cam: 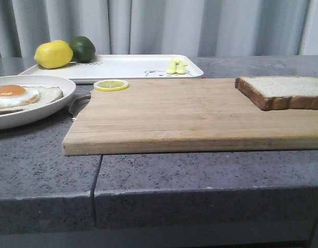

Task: Place bread and move sandwich to tray
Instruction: 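Move the right gripper down toward the bread slice on the cutting board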

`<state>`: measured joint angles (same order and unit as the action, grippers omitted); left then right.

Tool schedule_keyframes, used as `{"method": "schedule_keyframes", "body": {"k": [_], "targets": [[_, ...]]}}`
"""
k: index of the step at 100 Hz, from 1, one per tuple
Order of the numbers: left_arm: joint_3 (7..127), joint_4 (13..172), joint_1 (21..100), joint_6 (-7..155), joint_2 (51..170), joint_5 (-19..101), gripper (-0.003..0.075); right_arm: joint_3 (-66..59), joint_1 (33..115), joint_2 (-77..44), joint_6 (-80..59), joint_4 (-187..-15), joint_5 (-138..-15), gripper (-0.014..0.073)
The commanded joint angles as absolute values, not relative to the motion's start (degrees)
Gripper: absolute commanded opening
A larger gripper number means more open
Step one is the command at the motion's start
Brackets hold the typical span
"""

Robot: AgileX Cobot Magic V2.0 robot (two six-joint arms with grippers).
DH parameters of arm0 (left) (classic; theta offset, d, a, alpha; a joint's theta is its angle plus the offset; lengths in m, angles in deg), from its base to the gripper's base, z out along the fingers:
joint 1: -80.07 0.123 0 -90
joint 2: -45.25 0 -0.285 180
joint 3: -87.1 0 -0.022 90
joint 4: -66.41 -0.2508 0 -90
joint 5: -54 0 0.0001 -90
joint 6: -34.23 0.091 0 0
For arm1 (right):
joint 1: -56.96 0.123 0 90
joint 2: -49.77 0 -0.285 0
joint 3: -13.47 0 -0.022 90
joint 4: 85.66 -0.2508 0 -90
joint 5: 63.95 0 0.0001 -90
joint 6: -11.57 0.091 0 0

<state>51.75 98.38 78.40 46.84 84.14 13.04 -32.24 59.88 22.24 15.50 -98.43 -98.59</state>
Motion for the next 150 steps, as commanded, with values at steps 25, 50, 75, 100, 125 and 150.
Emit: {"method": "schedule_keyframes", "body": {"k": [25,50,75,100,125,150], "targets": [[53.8,99.9,78.6,47.2,84.9,16.0,0.0388,-30.3,59.6,12.1,24.7,-99.1,-86.7,0.0442],[53.8,99.9,78.6,47.2,84.9,15.9,0.0388,-30.3,59.6,-1.5,28.0,-101.8,-77.8,0.0442],[53.8,99.9,78.6,47.2,84.9,15.6,0.0387,-30.3,59.6,-12.3,28.0,-106.4,-70.8,0.0442],[53.8,99.9,78.6,47.2,84.9,14.9,0.0387,-30.3,59.6,-18.6,28.0,-108.6,-65.5,0.0442],[53.8,99.9,78.6,47.2,84.9,14.1,0.0387,-29.9,59.6,-23.0,28.0,-109.3,-61.8,0.0442],[53.8,99.9,78.6,47.2,84.9,14.1,0.0387,-28.7,59.6,-26.4,28.0,-109.8,-60.4,0.0442]]}}
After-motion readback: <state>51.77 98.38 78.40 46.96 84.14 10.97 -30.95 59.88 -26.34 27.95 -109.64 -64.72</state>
